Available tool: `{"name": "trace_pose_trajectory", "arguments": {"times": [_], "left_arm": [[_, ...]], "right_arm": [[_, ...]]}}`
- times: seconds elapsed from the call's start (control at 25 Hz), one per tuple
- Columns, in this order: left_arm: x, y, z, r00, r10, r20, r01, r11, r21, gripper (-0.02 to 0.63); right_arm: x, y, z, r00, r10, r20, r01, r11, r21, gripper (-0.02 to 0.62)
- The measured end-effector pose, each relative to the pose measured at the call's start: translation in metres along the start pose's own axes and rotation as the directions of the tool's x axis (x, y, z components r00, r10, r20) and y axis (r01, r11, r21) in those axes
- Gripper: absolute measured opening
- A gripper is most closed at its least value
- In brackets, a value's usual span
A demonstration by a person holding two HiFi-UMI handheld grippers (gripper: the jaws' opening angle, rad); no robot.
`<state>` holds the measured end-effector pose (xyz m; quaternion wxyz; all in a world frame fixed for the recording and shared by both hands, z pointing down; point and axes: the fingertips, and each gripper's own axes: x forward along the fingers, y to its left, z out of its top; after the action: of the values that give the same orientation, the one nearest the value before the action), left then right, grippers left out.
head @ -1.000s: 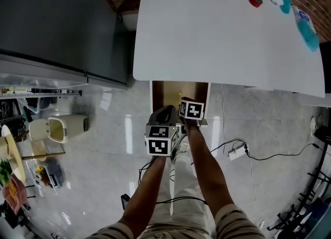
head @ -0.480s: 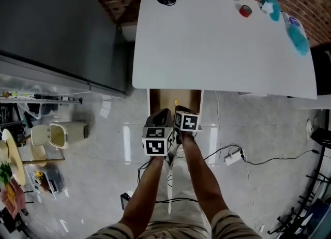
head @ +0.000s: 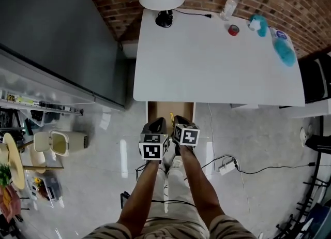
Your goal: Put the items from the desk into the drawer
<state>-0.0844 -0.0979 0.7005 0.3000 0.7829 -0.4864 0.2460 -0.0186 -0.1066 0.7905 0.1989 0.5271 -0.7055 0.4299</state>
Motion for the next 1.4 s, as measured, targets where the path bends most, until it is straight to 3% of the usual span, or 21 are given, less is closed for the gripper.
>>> {"name": "trace_pose_trajectory", "arguments": {"times": [0.48, 0.84, 1.2, 1.4], "left_arm": [[-0.054, -0.006, 0.047, 0.998, 0.011, 0.064, -0.014, 0.999, 0.050, 0.006], [-0.096, -0.021, 0.092, 0.991, -0.015, 0.133, 0.006, 0.997, 0.073, 0.006], [-0.137, -0.046, 0.144, 0.973, -0.049, 0.226, 0.025, 0.994, 0.110, 0.006], [-0.165, -0.068, 0.178, 0.953, -0.087, 0.291, 0.044, 0.988, 0.151, 0.006]], "right_arm": [[-0.077, 0.051, 0.054, 0.990, 0.064, 0.128, -0.061, 0.998, -0.029, 0.011], [-0.138, 0.084, 0.107, 0.970, 0.081, 0.228, -0.062, 0.994, -0.088, 0.011], [-0.204, 0.115, 0.154, 0.932, 0.115, 0.344, -0.081, 0.990, -0.111, 0.011], [-0.248, 0.131, 0.186, 0.895, 0.125, 0.427, -0.071, 0.988, -0.140, 0.011]]}}
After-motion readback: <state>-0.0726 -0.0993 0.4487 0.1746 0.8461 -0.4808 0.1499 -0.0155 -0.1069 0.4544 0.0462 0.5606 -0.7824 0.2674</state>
